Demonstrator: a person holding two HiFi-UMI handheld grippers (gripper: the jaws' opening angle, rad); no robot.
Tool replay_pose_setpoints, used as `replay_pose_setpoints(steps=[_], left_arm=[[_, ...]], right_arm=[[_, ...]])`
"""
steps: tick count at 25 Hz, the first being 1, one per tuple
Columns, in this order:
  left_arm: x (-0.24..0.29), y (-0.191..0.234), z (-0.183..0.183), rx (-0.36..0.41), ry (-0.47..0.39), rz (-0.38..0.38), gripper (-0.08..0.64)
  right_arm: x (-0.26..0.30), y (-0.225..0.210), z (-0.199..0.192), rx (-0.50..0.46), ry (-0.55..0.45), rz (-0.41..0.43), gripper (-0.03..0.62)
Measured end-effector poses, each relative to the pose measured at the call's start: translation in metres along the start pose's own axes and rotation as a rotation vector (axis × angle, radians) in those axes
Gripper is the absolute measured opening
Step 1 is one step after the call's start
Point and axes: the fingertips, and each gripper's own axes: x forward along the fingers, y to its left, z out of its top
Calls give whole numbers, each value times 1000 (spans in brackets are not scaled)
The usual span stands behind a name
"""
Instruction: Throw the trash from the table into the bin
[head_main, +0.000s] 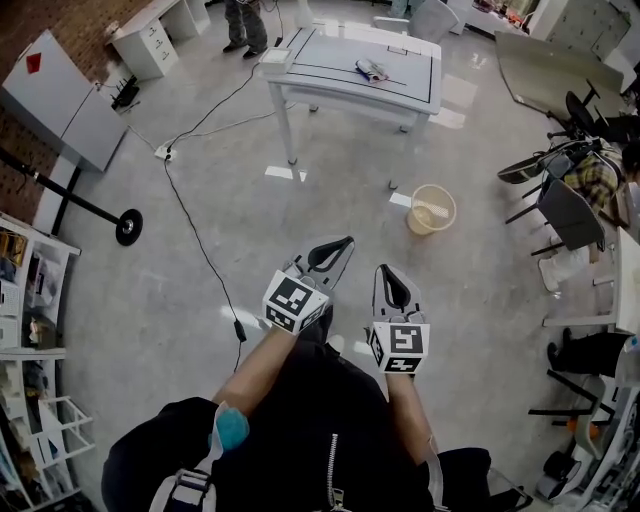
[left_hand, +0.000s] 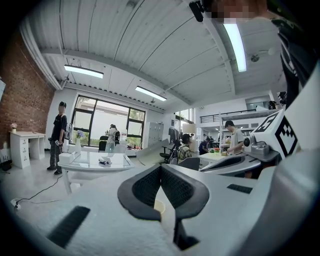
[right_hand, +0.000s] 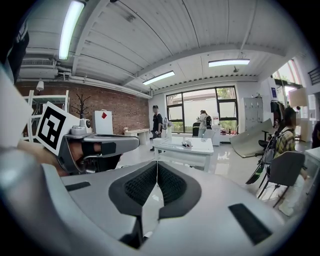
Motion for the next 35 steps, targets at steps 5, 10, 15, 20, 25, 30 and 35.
replay_pose_setpoints(steps=[5,10,15,20,25,30,35], left_arm=[[22,18,-3,-11,3,-13,5],[52,52,0,-29,0,-14,5],[84,94,-4,-52,12,-17,5],[116,149,2,-69,6,-11,5],[139,204,6,-96,-5,-8,5],[155,239,10,-111,-20,-20,5],[162,266,12,-121,-22,-22,5]], right_arm=[[24,-11,1,4,15,-8,9],[62,-22,11,3,28,-3,11],[112,-38,21,-4,50,-3,9],[165,-52,34,2,75,-17,11],[215,-54,56,-16,86,-31,11],[253,-58,74,-32,84,-51,11],[281,-57,82,-37,98,-52,9]])
